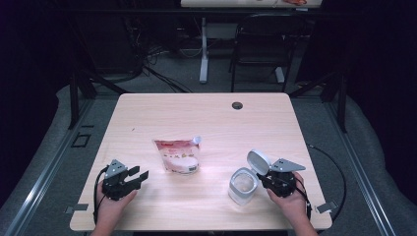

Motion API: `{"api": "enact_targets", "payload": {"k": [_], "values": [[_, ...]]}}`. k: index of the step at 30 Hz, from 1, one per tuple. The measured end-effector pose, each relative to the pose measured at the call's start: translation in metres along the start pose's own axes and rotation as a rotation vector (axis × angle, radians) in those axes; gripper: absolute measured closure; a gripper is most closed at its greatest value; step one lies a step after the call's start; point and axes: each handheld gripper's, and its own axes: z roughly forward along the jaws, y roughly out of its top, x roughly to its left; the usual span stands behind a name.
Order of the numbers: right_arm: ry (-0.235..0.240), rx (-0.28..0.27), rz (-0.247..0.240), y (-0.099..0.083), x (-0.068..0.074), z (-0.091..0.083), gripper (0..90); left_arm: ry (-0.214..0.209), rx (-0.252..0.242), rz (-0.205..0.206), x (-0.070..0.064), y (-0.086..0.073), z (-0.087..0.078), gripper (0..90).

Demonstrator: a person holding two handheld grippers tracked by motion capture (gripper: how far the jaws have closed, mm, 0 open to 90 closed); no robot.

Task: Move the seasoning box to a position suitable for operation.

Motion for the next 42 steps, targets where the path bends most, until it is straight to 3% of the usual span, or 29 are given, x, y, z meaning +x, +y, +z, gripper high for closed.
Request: {"api": "enact_targets", "payload": {"k": [10, 14, 18, 27, 32, 38, 42], "values": [[-0.006, -0.006, -0.014, 0.007, -0.008, 0.01, 79.9, 0.0, 0.006, -0.005, 0.001, -0.001, 0.001, 54.7], [-0.001, -0.01, 0.009, 0.006, -0.01, 0.01, 78.7, 0.001, 0.005, -0.004, 0.001, -0.001, 0.001, 54.7], [0.023, -0.021, 0.044, 0.004, -0.01, 0.009, 71.7, -0.001, 0.006, -0.003, 0.0, 0.0, 0.0, 54.7], [0.013, -0.009, 0.01, 0.0, -0.004, -0.002, 67.3, 0.001, -0.01, 0.001, 0.001, 0.0, -0.001, 54.4], [0.004, -0.031, 0.039, -0.002, -0.005, -0.011, 68.2, 0.001, -0.014, 0.001, 0.001, 0.0, -0.002, 54.4], [0.008, -0.033, 0.061, -0.001, -0.007, -0.015, 80.6, 0.001, -0.013, 0.0, 0.001, 0.0, -0.002, 54.5], [-0.007, -0.03, 0.052, 0.001, -0.006, -0.013, 81.4, 0.002, -0.011, 0.0, 0.001, 0.0, -0.001, 54.5]]}}
